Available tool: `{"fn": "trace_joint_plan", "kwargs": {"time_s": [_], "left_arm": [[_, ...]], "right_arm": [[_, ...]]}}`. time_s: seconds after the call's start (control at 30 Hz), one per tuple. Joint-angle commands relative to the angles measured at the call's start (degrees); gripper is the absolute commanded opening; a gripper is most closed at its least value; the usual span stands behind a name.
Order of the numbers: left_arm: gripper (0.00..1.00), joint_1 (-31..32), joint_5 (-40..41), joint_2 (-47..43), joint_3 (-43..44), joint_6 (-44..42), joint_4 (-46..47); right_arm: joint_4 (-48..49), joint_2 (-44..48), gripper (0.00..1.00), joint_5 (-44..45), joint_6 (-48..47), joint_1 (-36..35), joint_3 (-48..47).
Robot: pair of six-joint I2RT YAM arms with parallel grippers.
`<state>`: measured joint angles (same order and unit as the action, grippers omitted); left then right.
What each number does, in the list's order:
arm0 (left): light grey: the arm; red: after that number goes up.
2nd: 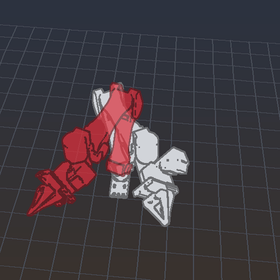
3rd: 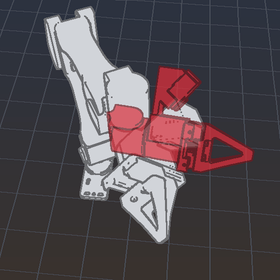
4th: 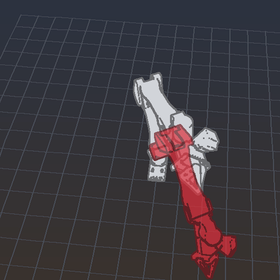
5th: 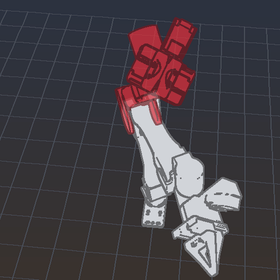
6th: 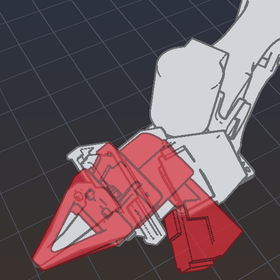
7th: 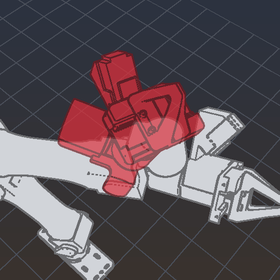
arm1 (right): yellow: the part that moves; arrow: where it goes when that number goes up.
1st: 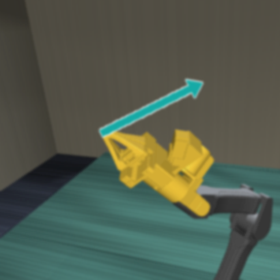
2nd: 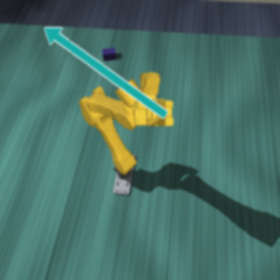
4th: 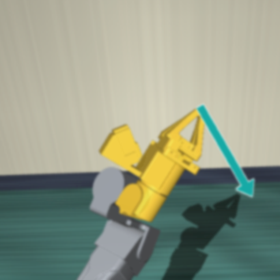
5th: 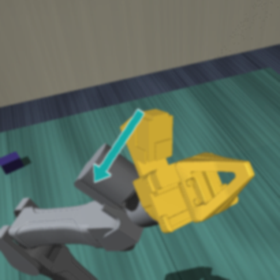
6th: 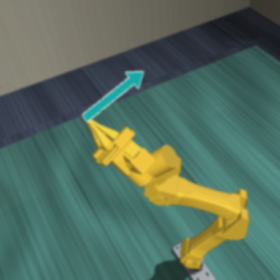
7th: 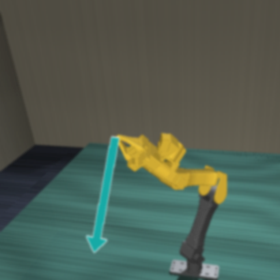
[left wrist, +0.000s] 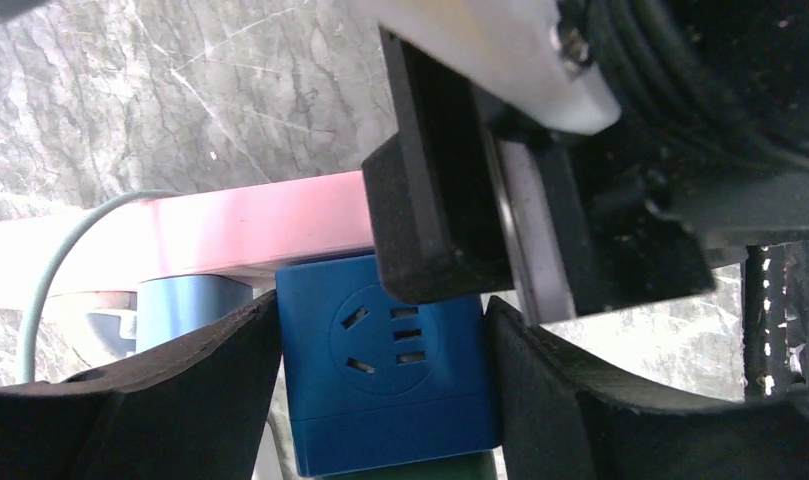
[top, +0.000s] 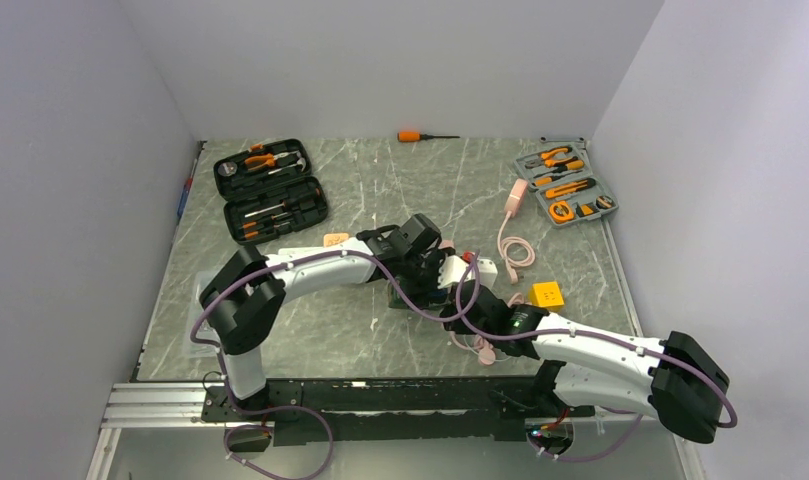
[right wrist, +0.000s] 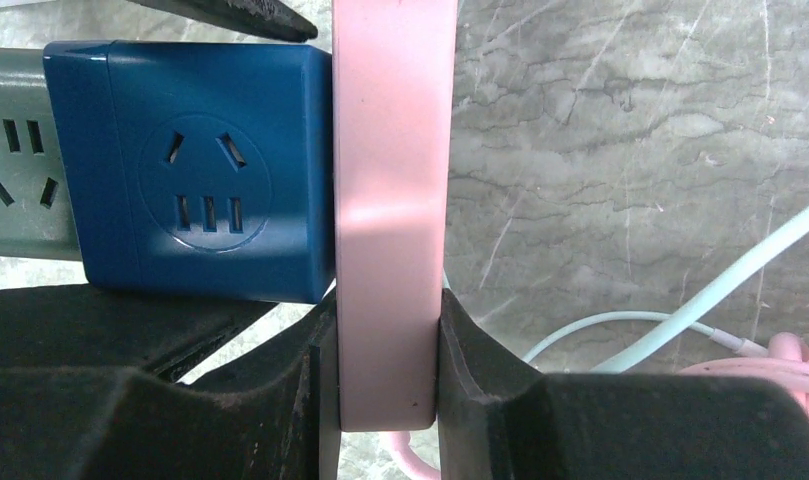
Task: Pull the plug off the socket
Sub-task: Remove the plug from the socket.
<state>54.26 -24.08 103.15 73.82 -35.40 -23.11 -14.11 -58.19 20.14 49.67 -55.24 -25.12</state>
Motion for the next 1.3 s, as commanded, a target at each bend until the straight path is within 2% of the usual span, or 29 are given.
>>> {"fn": "trace_joint_plan", "kwargs": {"time_s": [0.0, 0.1, 0.17, 0.33, 0.43, 0.47, 0.67, 0.8, 1.03, 1.27], "left_arm": [[0.72, 1.63, 3.82, 2.95, -1.34, -3.13, 0.41], [0.67, 2.00, 4.25, 3.47, -0.84, -3.28, 0.27], [0.59, 2.19, 4.32, 3.83, -0.86, -3.72, -0.16], [0.27, 2.51, 6.12, 5.04, -0.57, -4.91, -1.82], [0.03, 2.60, 9.34, 5.87, 0.23, -5.84, -2.90], [0.00, 2.61, 10.64, 5.92, 0.54, -5.98, -3.09], [0.00, 2.45, 13.69, 3.24, 0.35, -7.69, -6.12], [0.00, 2.05, 15.08, 0.39, -3.39, -9.24, -7.86], [0.00, -0.63, 16.75, -3.33, -8.57, -9.68, -8.03], [0.00, -1.18, 15.88, -4.36, -6.81, -10.13, -11.15]], "right_arm": [[10.24, 2.72, 0.00, -1.54, -1.85, -0.72, -5.13], [10.75, 2.62, 0.00, -1.60, -1.67, -0.74, -5.11], [10.63, 2.80, 0.00, -1.38, -1.61, -0.73, -4.92], [10.41, 3.99, 0.00, -0.65, -1.00, -0.74, -3.86], [9.59, 4.35, 0.00, 0.11, -0.74, -0.74, -3.39], [9.08, 4.40, 0.00, 0.47, -0.55, -0.70, -3.25], [4.59, 3.81, 0.00, 3.96, 0.86, -0.66, -1.99], [0.70, 5.11, 0.00, 7.70, 1.58, 0.21, -0.73], [-2.57, 8.97, 0.00, 7.58, 1.72, 4.02, 2.98], [-6.40, 3.98, 0.00, 9.45, 1.78, 4.15, 1.77]]}}
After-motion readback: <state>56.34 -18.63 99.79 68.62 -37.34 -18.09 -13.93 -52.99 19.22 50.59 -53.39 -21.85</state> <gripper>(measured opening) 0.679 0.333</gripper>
